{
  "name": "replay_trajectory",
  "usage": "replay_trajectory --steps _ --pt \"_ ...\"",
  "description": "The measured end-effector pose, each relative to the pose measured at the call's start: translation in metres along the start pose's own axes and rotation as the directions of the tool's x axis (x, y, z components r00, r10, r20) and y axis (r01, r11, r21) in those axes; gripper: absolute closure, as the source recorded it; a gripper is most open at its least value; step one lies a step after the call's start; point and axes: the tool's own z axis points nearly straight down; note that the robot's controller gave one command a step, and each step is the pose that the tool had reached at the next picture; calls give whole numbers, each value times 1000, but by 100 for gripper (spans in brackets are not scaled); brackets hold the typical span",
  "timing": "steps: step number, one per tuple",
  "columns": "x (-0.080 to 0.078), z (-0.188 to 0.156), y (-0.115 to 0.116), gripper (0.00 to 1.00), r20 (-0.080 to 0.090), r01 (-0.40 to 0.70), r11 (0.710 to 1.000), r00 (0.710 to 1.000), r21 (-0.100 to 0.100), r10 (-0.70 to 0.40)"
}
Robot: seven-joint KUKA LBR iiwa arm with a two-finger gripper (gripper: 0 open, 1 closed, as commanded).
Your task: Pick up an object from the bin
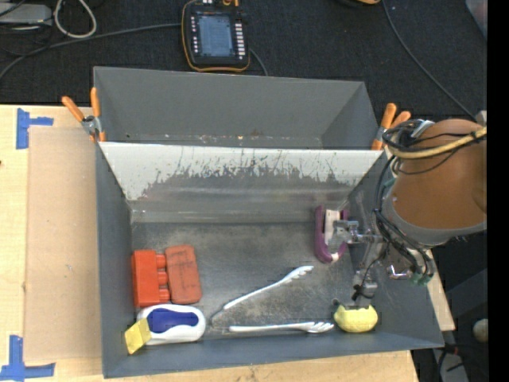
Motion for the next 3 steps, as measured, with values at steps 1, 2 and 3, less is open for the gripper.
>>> replay_trajectory --steps 1,2,3 --pt "0 0 0 0 0 0 1000 1000 0 0" --pt "-21 30 -25 0 -3 9 1000 1000 0 -9" --pt "-40 20 -61 0 5 -4 1000 1000 0 4"
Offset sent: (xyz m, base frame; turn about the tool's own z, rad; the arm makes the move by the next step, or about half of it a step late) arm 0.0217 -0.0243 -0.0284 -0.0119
